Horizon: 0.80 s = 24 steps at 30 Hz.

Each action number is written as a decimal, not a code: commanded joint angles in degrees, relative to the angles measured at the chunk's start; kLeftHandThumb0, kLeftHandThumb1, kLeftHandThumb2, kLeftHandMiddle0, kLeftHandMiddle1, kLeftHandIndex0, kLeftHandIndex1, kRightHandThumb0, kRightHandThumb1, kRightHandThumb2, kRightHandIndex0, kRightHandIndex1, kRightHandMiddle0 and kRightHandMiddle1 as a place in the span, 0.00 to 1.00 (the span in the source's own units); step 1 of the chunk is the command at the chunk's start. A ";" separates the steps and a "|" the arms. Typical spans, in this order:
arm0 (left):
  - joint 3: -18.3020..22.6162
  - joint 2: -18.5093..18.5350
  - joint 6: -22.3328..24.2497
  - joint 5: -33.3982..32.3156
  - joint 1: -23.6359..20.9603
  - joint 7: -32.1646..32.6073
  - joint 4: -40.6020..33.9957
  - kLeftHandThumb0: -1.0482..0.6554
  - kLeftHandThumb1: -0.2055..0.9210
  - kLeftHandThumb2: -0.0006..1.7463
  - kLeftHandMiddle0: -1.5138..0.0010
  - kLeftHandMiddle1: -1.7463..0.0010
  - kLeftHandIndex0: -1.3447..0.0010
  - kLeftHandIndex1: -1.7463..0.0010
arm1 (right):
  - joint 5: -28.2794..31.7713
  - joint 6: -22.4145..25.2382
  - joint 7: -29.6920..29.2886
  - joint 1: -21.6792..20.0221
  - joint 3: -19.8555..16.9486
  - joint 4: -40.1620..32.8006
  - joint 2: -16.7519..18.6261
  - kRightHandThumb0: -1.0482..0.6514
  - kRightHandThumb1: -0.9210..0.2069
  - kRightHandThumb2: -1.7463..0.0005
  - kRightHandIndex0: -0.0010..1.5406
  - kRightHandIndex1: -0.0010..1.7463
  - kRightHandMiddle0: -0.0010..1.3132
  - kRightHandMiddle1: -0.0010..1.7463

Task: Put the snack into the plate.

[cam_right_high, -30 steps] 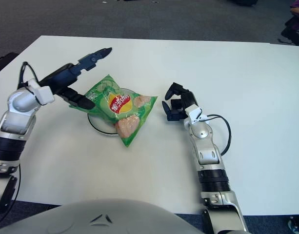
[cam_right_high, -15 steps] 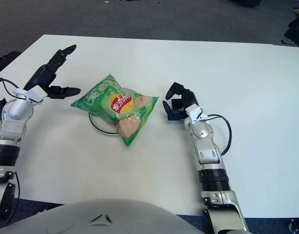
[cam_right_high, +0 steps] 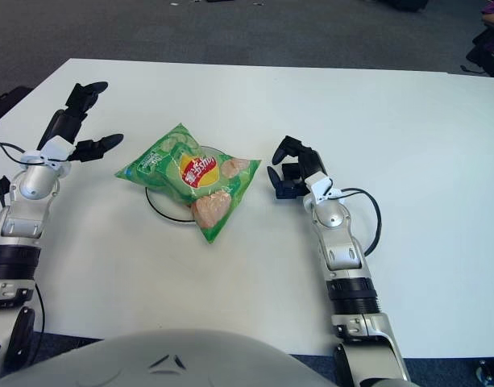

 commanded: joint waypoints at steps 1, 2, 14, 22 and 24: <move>0.87 -1.94 1.48 -2.77 -0.16 0.42 1.62 0.27 0.87 0.38 0.77 0.75 1.00 0.37 | -0.84 3.17 0.98 3.20 0.54 4.16 -0.21 0.34 0.51 0.27 0.79 1.00 0.45 1.00; 1.02 -2.18 1.78 -3.25 -0.19 0.40 1.59 0.28 0.86 0.39 0.78 0.72 1.00 0.36 | -0.86 3.13 0.98 3.21 0.53 4.18 -0.21 0.34 0.51 0.27 0.80 1.00 0.45 1.00; 6.25 -12.12 18.42 -14.48 2.46 4.51 -7.88 0.40 0.98 0.30 0.68 0.33 0.84 0.04 | -1.18 2.72 0.84 3.16 0.73 4.41 -0.25 0.34 0.52 0.26 0.80 1.00 0.45 1.00; 8.45 -16.29 15.67 -19.06 3.13 5.12 -4.95 0.57 0.66 0.57 0.62 0.14 0.77 0.00 | -1.76 2.35 0.39 3.14 0.94 4.58 -0.33 0.34 0.51 0.27 0.79 1.00 0.45 1.00; 8.57 -16.51 15.35 -19.62 3.26 4.77 -4.43 0.59 0.62 0.61 0.62 0.12 0.76 0.00 | -1.75 2.42 0.41 3.14 0.93 4.61 -0.35 0.34 0.51 0.27 0.79 1.00 0.45 1.00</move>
